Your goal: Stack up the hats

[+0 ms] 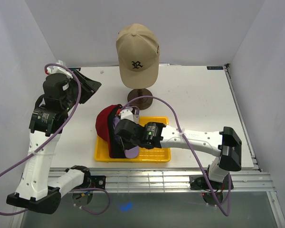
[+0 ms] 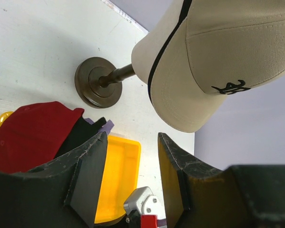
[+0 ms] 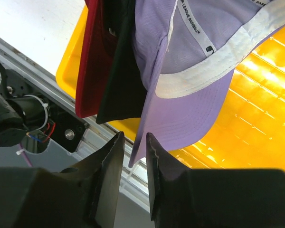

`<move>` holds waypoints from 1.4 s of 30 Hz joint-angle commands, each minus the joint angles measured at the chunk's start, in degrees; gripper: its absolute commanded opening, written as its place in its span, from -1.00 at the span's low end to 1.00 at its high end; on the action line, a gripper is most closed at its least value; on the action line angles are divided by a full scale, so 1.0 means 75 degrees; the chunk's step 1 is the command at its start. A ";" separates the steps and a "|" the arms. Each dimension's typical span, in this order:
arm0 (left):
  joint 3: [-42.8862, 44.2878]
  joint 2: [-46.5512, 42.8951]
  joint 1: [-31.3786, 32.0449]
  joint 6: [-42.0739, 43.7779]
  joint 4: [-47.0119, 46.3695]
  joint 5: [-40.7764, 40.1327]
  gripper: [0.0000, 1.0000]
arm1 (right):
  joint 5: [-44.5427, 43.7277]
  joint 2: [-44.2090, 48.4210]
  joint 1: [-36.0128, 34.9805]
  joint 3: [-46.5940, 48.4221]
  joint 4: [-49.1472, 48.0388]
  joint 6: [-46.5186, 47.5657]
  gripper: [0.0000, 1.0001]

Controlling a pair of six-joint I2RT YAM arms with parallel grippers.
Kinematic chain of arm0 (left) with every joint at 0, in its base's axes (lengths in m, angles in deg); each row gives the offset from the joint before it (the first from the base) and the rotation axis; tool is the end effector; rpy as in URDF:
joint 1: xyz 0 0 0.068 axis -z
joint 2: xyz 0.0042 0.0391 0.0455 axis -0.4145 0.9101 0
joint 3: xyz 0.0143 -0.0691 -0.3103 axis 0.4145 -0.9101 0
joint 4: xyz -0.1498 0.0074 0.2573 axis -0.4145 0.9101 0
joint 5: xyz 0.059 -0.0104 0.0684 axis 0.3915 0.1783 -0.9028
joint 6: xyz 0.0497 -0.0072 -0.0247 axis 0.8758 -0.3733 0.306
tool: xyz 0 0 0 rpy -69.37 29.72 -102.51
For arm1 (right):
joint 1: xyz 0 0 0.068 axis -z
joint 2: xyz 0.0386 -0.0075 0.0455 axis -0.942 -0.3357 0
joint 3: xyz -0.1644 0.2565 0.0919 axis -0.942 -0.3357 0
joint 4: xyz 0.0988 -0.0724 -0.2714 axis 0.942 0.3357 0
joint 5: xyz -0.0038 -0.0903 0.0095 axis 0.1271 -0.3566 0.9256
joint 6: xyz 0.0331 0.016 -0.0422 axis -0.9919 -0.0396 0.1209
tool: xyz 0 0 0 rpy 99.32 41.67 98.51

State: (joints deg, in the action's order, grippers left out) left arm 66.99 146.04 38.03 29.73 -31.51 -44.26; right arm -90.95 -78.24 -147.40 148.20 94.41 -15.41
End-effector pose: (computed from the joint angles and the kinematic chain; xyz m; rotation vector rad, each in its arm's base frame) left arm 0.1860 -0.0451 0.5170 -0.5848 1.9369 -0.6970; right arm 0.1058 0.4013 0.3447 -0.5632 2.3459 0.6139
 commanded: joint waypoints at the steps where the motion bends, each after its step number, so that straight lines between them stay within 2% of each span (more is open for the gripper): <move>1: -0.0041 -0.0215 -0.0048 0.0085 -0.0037 -0.0063 0.14 | -0.0179 -0.0107 -0.0032 0.0248 -0.0003 0.0127 -0.45; 2: -0.0064 -0.0203 -0.0048 0.0085 -0.0049 0.0088 0.14 | -0.0179 -0.0119 -0.0021 0.0283 0.0043 0.0150 -0.49; 6: -0.0111 -0.0250 -0.0036 0.0074 -0.0131 0.0218 0.14 | -0.0168 0.0138 0.0084 0.0225 0.0138 0.0232 -0.84; 17: -0.0135 -0.0273 -0.0048 -0.0020 -0.0354 0.0394 0.13 | 0.1869 0.1580 0.0799 -0.0127 0.0138 0.0689 -0.84; 22: 0.0286 -0.0121 -0.0048 -0.0091 -0.0459 0.0406 0.13 | 0.3930 0.2259 0.1525 -0.0804 -0.0329 0.0690 -0.84; 25: 0.0942 0.0089 -0.0048 -0.0126 -0.0436 0.0382 0.14 | 0.5045 0.2482 0.1854 -0.0900 -0.0518 0.0608 -0.84; 28: 0.1423 0.0114 -0.0048 -0.0301 -0.0588 0.0441 0.13 | 0.5807 0.2483 0.1948 -0.0503 -0.0519 0.0491 -0.84; 31: 0.1366 -0.0236 -0.0048 -0.0617 -0.1138 0.0523 0.13 | 0.6428 0.2436 0.2077 -0.0058 -0.0752 0.0234 -0.84; 38: 0.1518 -0.0929 -0.0048 -0.0817 -0.1981 0.0359 0.13 | 0.7587 0.1863 0.2778 0.1875 -0.1057 -0.0259 -0.84; 41: 0.1658 -0.1082 -0.0048 -0.0829 -0.2112 0.0254 0.14 | 0.8220 0.1651 0.3188 0.2415 -0.1875 -0.0970 -0.84; 42: 0.1763 -0.1082 -0.0048 -0.0817 -0.2100 0.0242 0.14 | 0.8374 0.1593 0.3329 0.2497 -0.2736 -0.1276 -0.84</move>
State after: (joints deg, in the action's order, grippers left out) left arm 77.48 138.87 38.03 24.05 -44.27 -41.46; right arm -36.15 -65.63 -125.19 163.28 87.74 -18.56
